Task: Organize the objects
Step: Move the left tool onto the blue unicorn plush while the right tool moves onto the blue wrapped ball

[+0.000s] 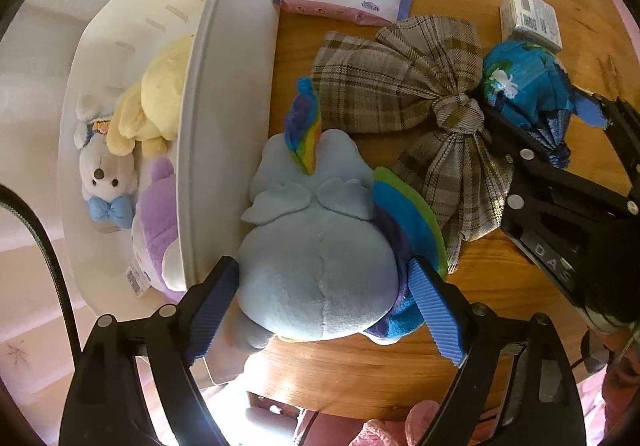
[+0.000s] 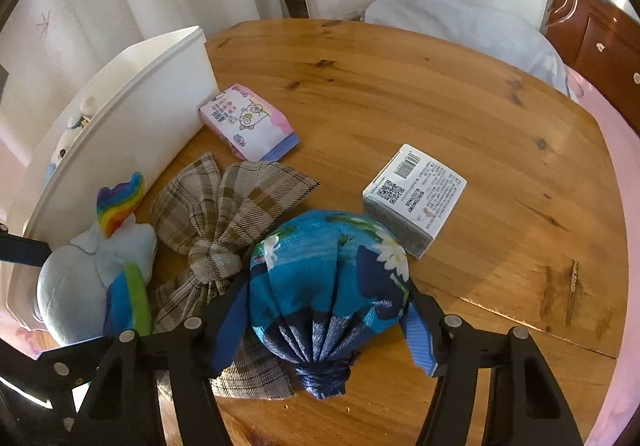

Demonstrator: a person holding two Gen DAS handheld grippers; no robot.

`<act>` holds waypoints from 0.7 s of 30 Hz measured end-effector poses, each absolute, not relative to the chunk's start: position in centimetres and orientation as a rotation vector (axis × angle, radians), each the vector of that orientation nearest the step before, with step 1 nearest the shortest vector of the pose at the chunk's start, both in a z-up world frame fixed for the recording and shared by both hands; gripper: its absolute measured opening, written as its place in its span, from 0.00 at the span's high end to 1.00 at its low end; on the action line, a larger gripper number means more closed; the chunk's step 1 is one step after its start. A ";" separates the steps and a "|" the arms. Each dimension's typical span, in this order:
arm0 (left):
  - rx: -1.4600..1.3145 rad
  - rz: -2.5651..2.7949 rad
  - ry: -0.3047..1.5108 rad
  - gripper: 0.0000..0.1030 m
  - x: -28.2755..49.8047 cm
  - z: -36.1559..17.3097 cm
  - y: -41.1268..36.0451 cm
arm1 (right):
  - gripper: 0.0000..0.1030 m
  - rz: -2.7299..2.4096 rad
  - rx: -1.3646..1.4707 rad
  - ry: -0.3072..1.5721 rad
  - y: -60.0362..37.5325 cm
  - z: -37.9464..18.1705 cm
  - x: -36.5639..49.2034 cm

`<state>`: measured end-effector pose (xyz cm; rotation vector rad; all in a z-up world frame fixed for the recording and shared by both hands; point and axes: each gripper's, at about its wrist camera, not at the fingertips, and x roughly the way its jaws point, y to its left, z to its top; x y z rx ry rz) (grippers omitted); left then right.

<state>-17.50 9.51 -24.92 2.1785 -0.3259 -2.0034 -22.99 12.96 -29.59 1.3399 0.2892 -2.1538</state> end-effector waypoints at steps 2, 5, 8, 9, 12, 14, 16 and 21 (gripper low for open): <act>2.182 -1.983 -0.355 0.12 -17.6 -25.3 9.9 | 0.35 -2.151 1.341 0.289 13.1 -29.5 -23.0; 2.178 -1.966 -0.366 0.12 -17.7 -25.5 10.4 | 0.36 -2.143 1.342 0.301 13.3 -29.5 -22.9; 2.169 -1.969 -0.376 0.12 -17.6 -25.5 10.7 | 0.36 -2.139 1.354 0.304 13.7 -29.5 -22.7; 2.167 -1.973 -0.382 0.12 -17.6 -25.5 10.8 | 0.36 -2.140 1.357 0.307 13.8 -29.5 -22.6; 2.160 -1.979 -0.400 0.12 -17.4 -25.5 11.3 | 0.37 -2.143 1.363 0.321 14.2 -29.3 -22.4; 2.155 -1.978 -0.410 0.12 -17.4 -25.5 11.5 | 0.37 -2.144 1.360 0.330 14.5 -29.2 -22.1; 2.155 -1.979 -0.429 0.12 -17.3 -25.6 11.9 | 0.37 -2.139 1.371 0.338 14.8 -29.2 -22.0; 2.171 -1.995 -0.442 0.15 -17.1 -25.4 12.4 | 0.39 -2.136 1.394 0.346 15.7 -28.9 -21.3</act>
